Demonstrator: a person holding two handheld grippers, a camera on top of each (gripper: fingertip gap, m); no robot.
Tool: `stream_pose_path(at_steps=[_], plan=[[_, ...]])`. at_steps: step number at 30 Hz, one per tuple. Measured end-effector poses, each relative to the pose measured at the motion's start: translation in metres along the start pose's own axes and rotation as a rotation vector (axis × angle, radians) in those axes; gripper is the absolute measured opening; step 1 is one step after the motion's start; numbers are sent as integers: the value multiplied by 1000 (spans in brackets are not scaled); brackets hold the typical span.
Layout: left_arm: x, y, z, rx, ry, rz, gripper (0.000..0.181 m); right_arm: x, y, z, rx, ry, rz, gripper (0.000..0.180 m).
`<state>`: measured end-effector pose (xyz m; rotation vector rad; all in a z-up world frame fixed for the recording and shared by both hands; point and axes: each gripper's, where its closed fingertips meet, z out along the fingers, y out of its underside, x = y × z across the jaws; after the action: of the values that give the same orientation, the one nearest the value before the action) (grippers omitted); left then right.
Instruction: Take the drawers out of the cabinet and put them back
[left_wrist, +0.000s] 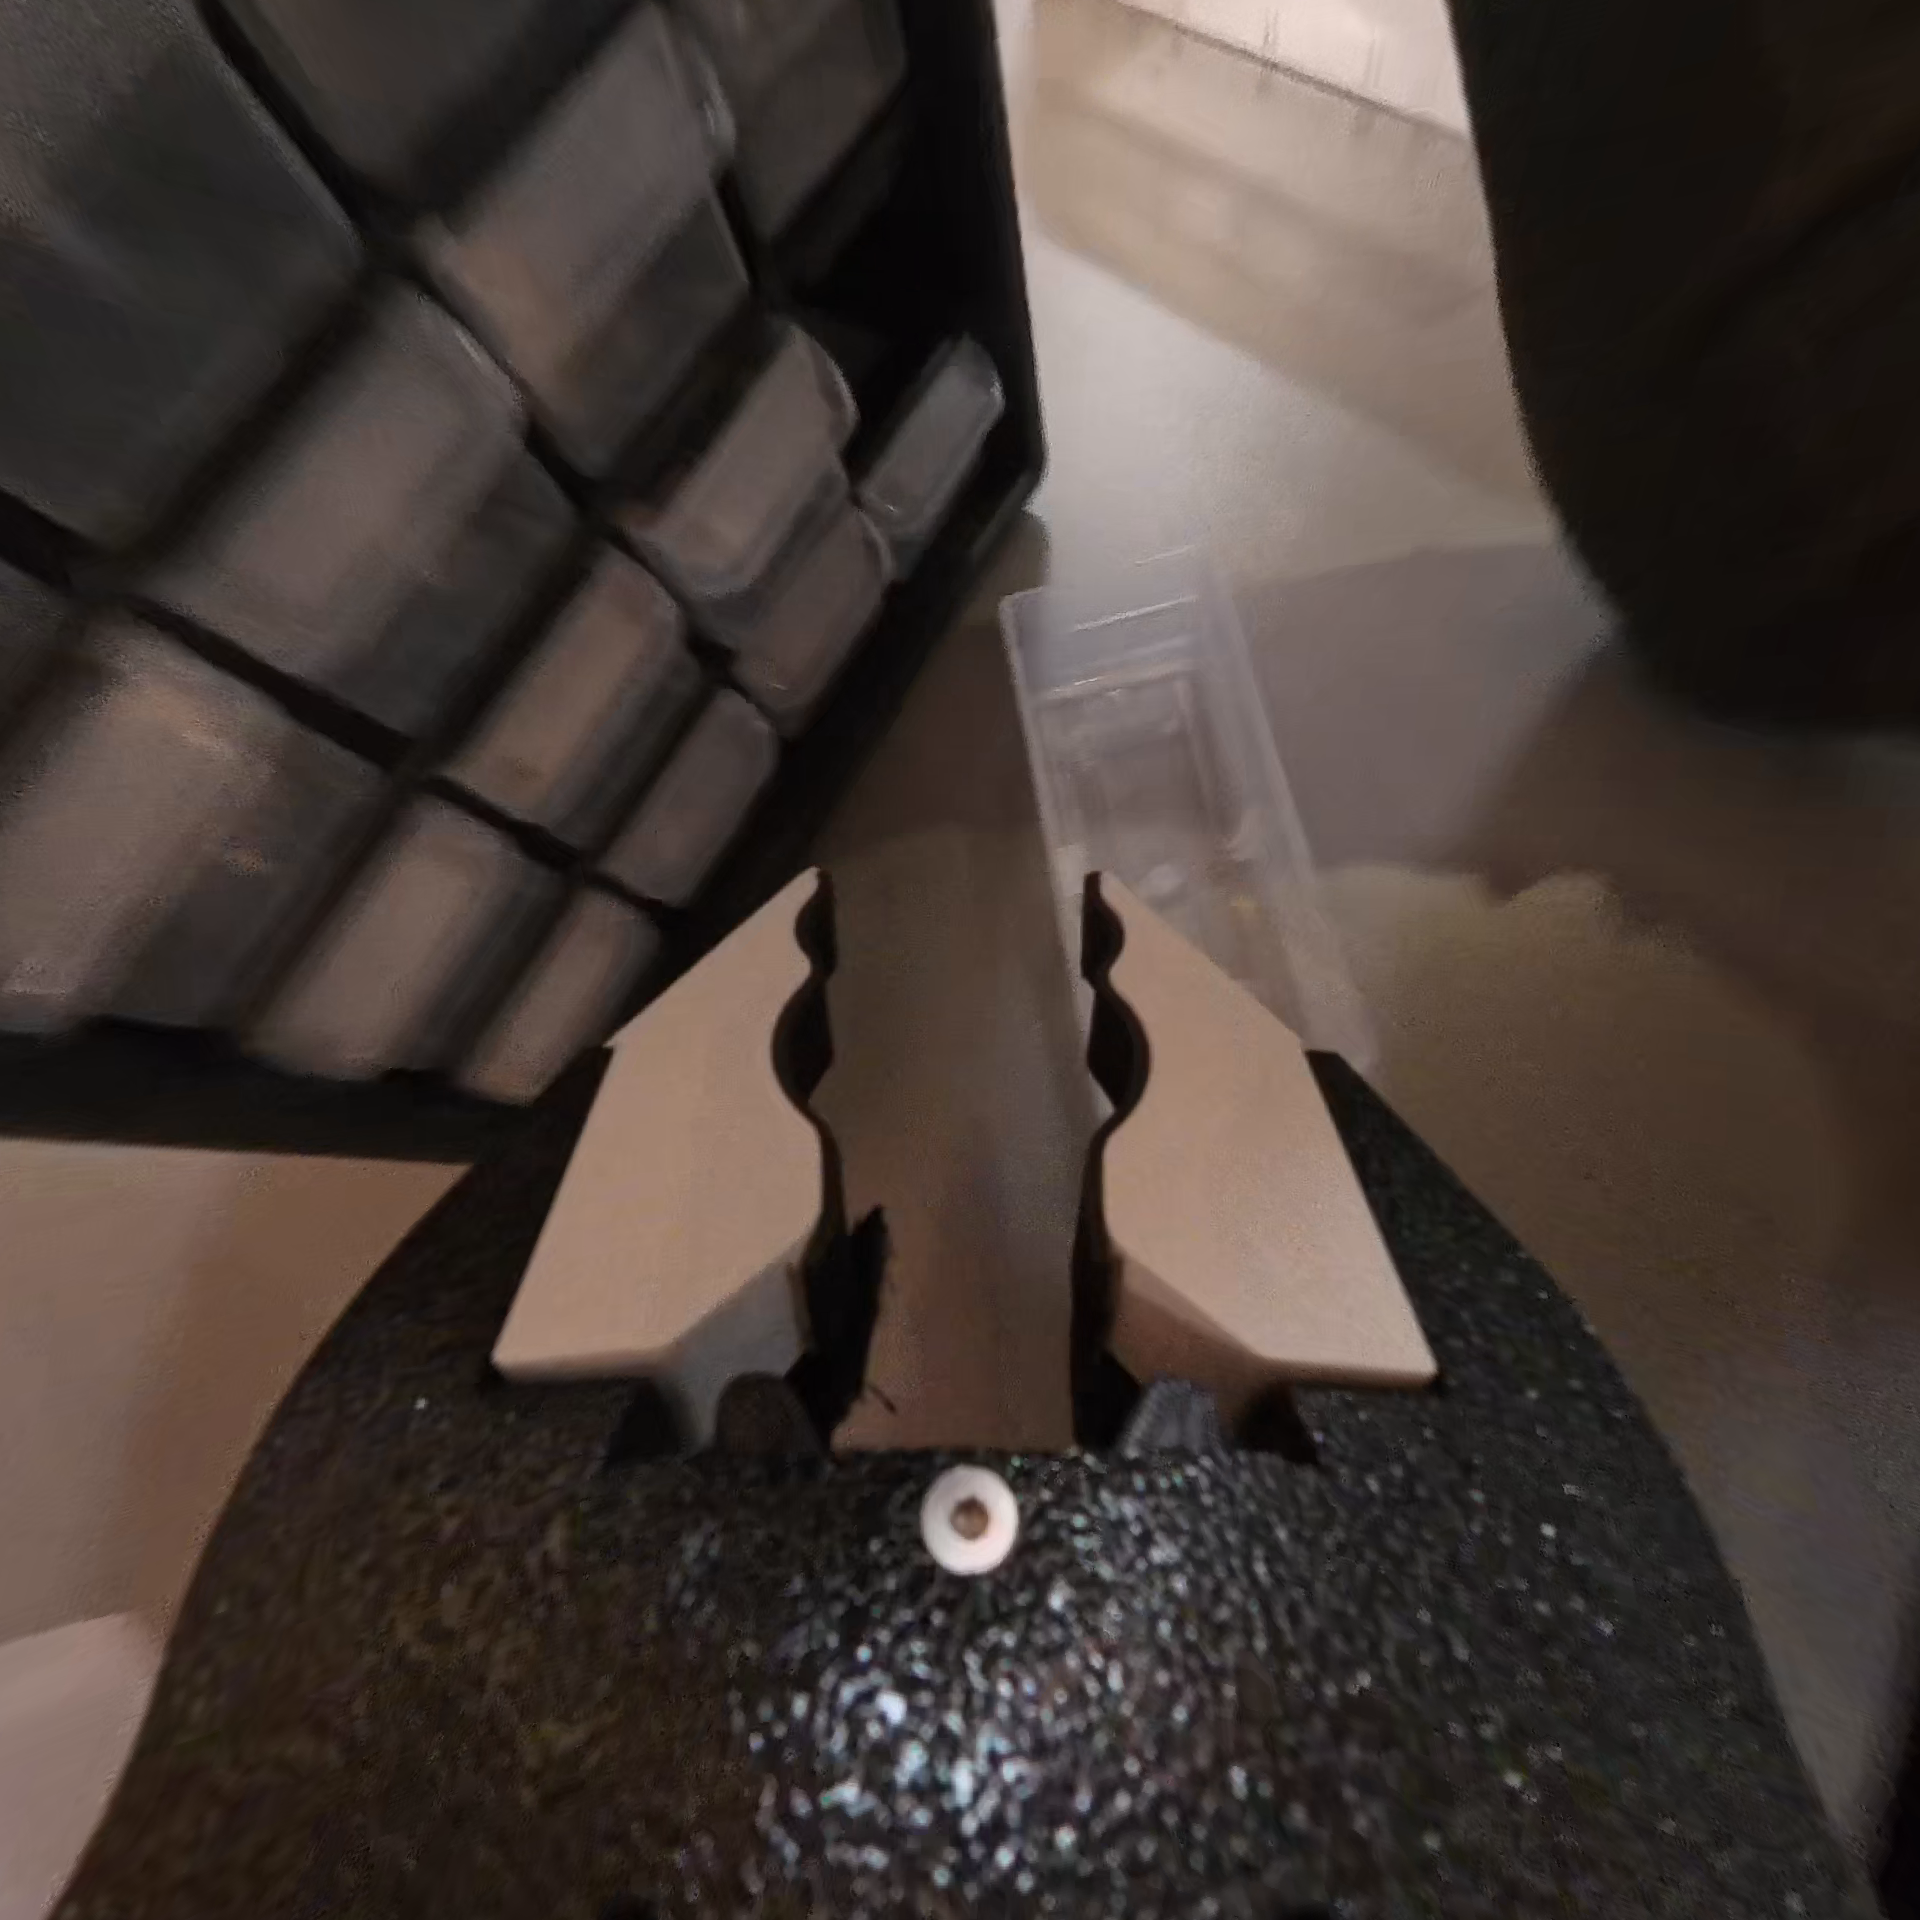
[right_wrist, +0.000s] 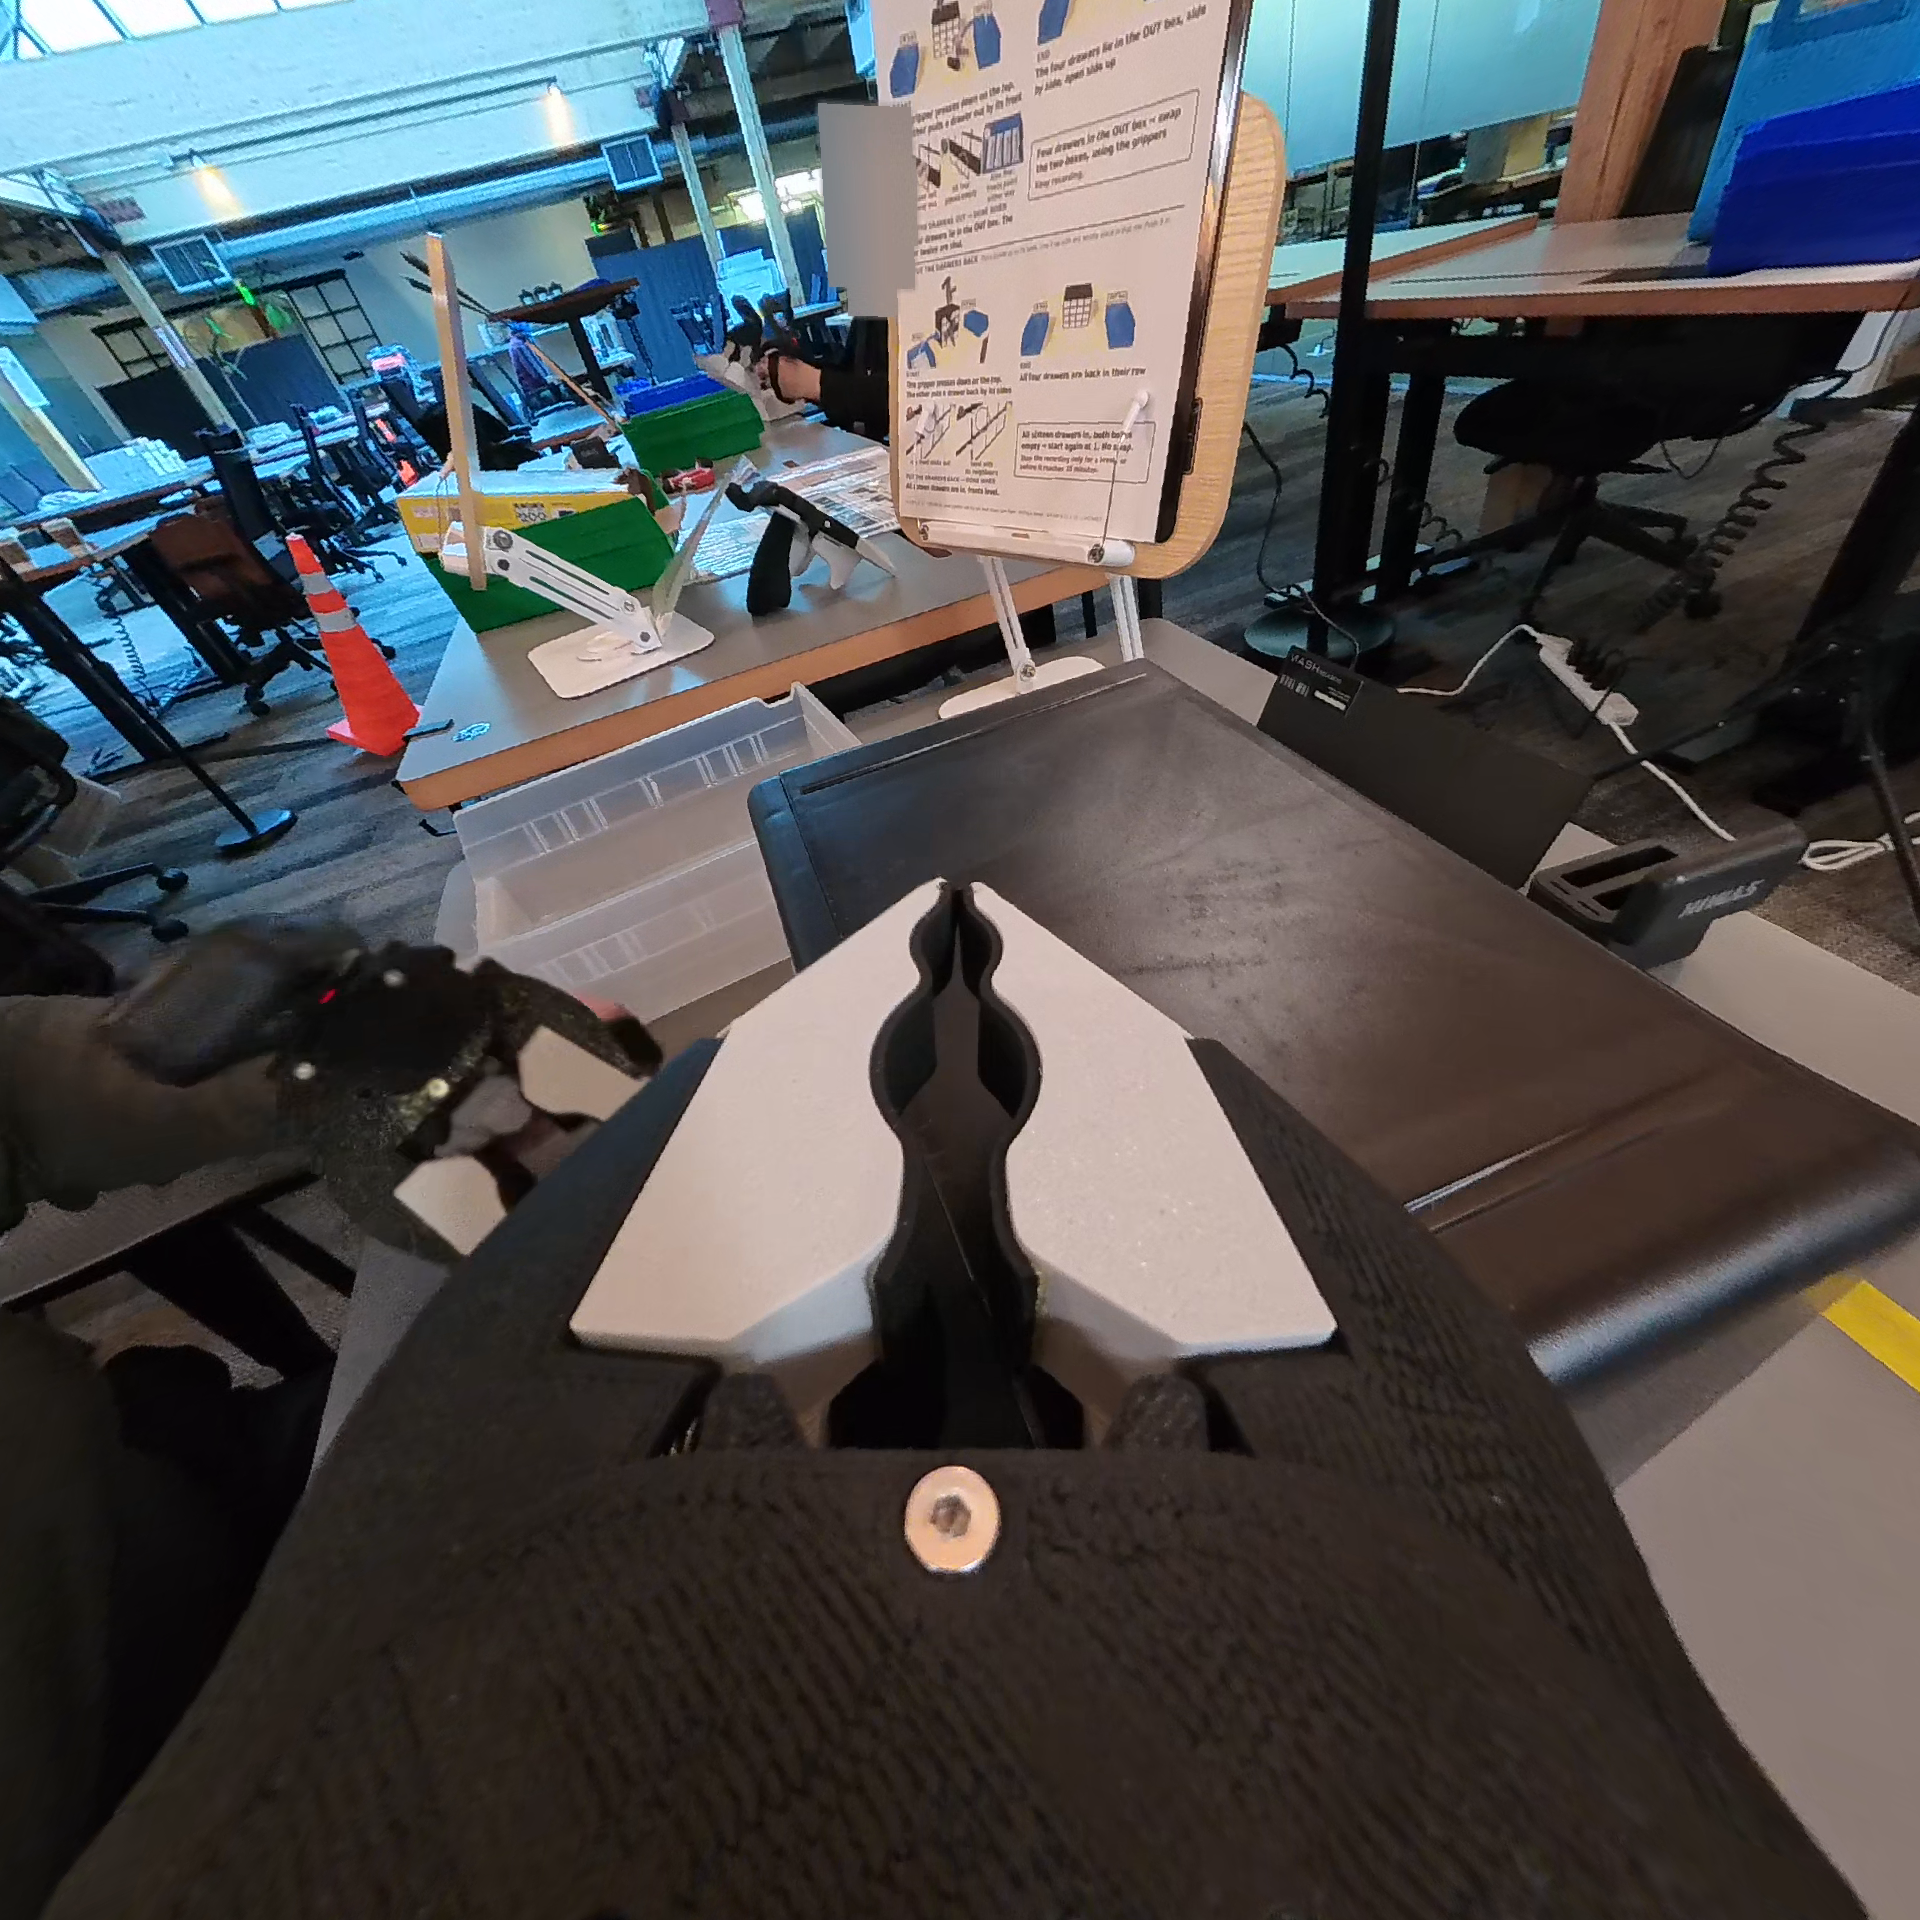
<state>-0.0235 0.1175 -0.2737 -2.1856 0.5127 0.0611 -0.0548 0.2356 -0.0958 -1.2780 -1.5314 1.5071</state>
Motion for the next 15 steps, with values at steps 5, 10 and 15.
stream_pose_path(at_steps=[5,10,15], plan=[[25,19,-33,54,65,613,58,0,0,0,4,-1,6,0],[50,57,-21,-12,94,1083,54,0,0,0,2,2,5,0],[49,55,-9,4,37,1223,39,0,-1,-1,7,-1,6,0]])
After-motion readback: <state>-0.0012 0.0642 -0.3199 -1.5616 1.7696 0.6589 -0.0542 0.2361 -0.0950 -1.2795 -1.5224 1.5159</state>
